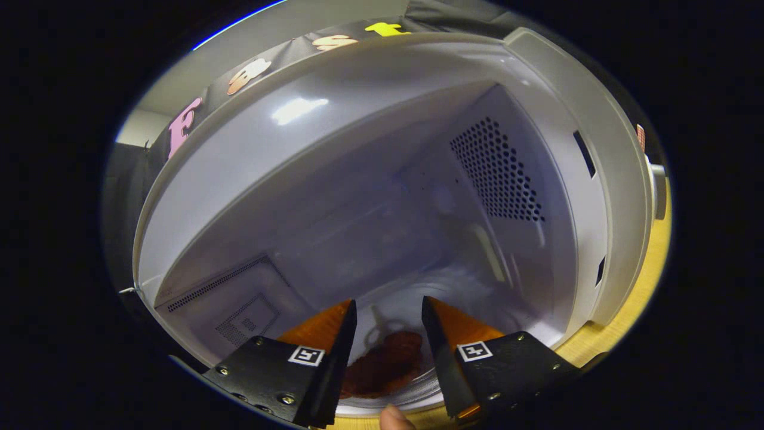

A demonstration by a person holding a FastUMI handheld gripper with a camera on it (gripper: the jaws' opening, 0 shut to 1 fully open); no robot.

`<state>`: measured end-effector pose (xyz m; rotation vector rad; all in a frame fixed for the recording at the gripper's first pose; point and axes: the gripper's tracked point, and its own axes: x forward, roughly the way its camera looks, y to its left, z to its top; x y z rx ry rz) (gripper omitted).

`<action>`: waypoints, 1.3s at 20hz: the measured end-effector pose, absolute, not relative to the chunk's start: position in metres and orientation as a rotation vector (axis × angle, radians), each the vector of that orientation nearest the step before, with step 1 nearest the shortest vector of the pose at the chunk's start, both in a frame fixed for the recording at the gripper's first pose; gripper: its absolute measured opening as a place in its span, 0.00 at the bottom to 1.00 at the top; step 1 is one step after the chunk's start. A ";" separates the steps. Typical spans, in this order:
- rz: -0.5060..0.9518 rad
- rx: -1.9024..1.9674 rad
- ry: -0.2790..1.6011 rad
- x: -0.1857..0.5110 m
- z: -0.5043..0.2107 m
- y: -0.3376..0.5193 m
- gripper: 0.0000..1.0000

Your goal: Open the microwave, put the food inside, and close the microwave door.

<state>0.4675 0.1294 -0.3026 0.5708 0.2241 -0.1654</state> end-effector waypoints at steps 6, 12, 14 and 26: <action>-0.060 0.545 0.250 0.440 -0.276 0.148 0.86; 0.118 0.475 0.299 0.361 -0.248 0.177 0.90; 0.200 0.453 0.258 0.328 -0.221 0.183 0.90; 0.685 0.340 -0.117 0.116 -0.027 0.251 0.90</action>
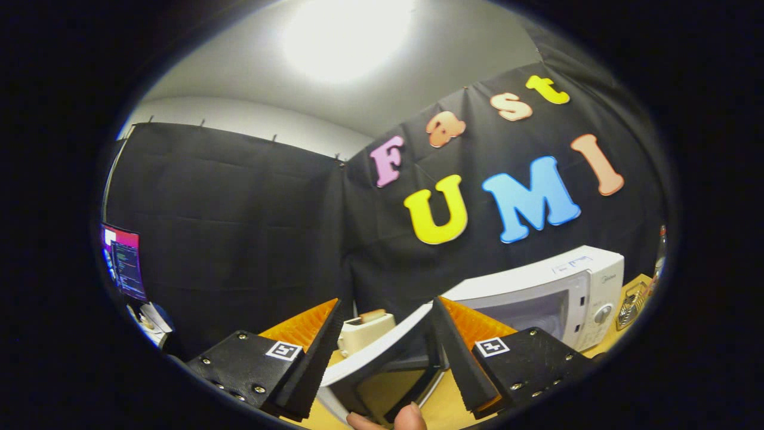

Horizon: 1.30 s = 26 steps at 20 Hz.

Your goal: Open the microwave, put the food inside, and close the microwave door.

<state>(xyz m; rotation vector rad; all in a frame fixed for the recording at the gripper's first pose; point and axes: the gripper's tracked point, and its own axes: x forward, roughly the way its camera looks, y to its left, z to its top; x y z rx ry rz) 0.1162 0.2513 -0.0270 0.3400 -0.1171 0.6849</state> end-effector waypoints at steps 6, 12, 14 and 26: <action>0.841 0.248 -0.169 0.052 -0.017 0.310 0.90; 0.968 0.140 -0.009 0.019 -0.071 0.371 0.91; 0.964 0.136 0.037 0.015 -0.089 0.377 0.84; 0.806 0.187 0.209 0.062 -0.168 0.349 0.01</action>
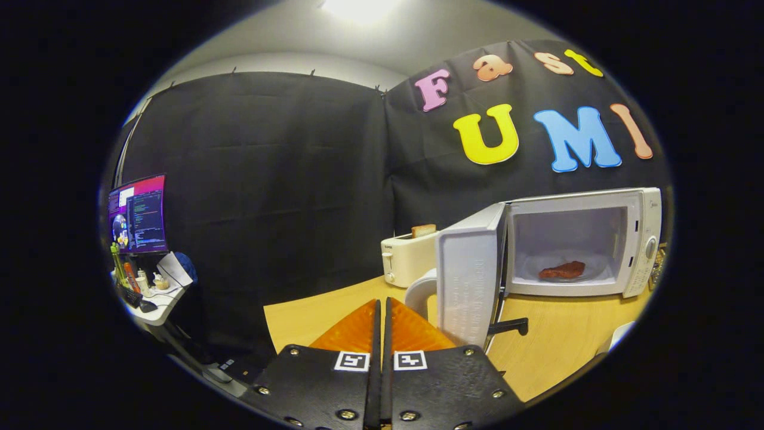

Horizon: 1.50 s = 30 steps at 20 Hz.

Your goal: Open the microwave, put the food inside, and close the microwave door.

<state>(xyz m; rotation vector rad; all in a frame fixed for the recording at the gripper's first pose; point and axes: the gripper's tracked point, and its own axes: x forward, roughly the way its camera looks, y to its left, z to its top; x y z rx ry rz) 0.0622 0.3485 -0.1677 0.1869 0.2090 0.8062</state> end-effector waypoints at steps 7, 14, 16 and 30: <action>0.681 0.088 0.173 0.071 -0.171 0.303 0.01; 0.560 0.156 0.209 0.102 -0.175 0.238 0.01; 0.528 0.146 0.209 0.111 -0.179 0.222 0.01; 0.241 0.121 0.263 0.210 -0.208 0.125 0.01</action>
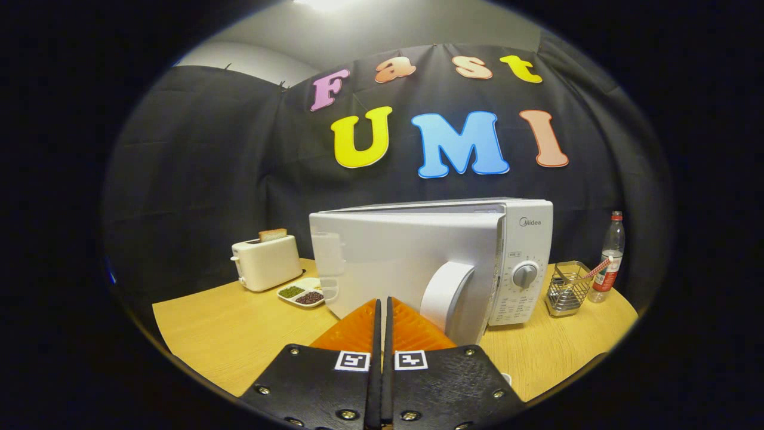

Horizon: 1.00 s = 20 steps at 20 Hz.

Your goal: Open the microwave, put the food inside, and close the microwave door.

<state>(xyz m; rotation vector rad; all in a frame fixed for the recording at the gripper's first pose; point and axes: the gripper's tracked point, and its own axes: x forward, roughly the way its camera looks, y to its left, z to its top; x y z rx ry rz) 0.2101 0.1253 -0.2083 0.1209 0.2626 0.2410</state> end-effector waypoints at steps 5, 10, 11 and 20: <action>0.134 0.055 0.231 0.245 -0.207 0.098 0.01; 0.039 0.032 0.235 0.280 -0.218 0.077 0.01; 0.018 0.030 0.237 0.289 -0.222 0.075 0.01; -0.056 -0.048 0.226 0.343 -0.250 0.060 0.01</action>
